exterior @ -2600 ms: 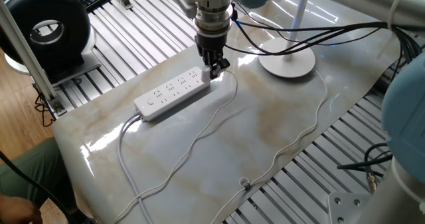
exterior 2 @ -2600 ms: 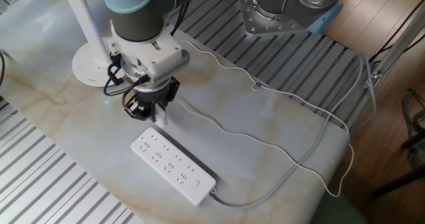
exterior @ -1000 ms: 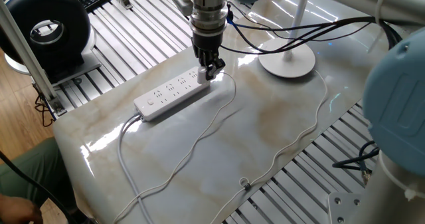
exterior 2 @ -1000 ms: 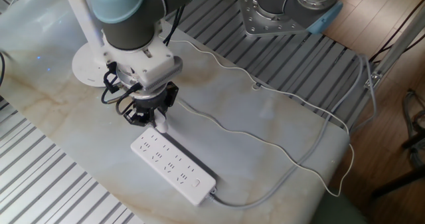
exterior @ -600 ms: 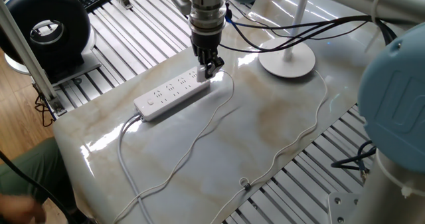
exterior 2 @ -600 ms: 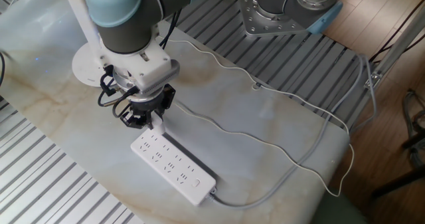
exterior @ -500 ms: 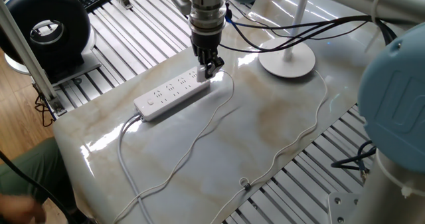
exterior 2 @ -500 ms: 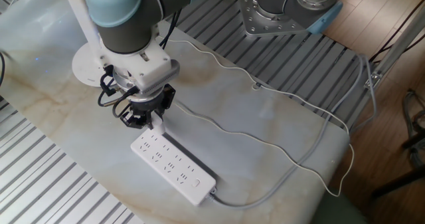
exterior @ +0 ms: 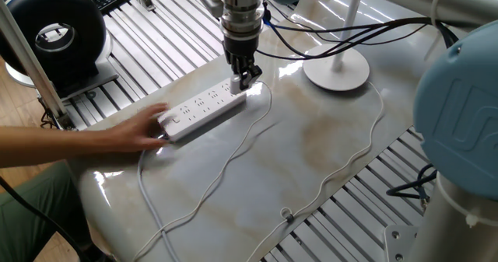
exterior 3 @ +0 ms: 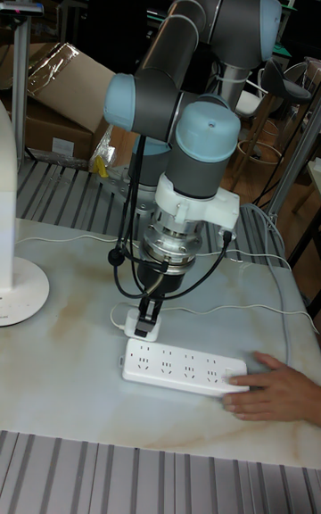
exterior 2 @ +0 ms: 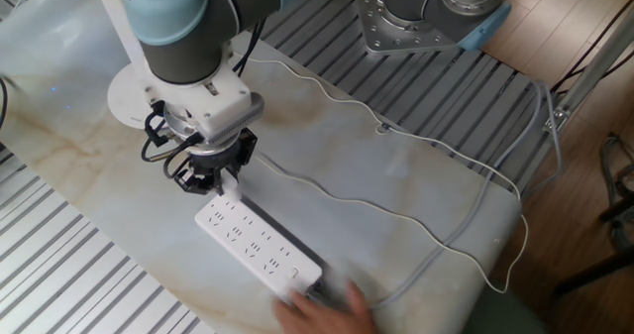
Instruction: Plug in the power cord of the desk lamp, turn on the socket, and light up the desk lamp
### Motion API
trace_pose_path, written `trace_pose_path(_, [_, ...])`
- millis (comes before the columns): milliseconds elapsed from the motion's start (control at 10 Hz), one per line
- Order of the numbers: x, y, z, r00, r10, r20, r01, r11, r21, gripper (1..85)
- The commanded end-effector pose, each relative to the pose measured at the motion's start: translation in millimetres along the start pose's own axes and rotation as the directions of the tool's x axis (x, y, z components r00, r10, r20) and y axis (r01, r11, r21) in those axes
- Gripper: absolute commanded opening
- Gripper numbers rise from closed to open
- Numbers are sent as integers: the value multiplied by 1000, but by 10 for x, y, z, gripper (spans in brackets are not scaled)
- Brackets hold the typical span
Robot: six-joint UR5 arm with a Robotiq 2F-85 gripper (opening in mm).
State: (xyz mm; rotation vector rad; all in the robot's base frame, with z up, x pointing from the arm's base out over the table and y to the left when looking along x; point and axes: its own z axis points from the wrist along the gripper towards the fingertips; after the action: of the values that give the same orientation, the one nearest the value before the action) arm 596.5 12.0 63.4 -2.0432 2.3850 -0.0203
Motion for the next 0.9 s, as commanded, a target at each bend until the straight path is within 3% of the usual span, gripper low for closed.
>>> trace_pose_path(0, [-35, -8, 15, 1000, -8, 10, 8, 1000, 2, 10])
trace_pose_path(800, [-48, -3, 75, 1000, -29, 5, 29, 1000, 9, 10])
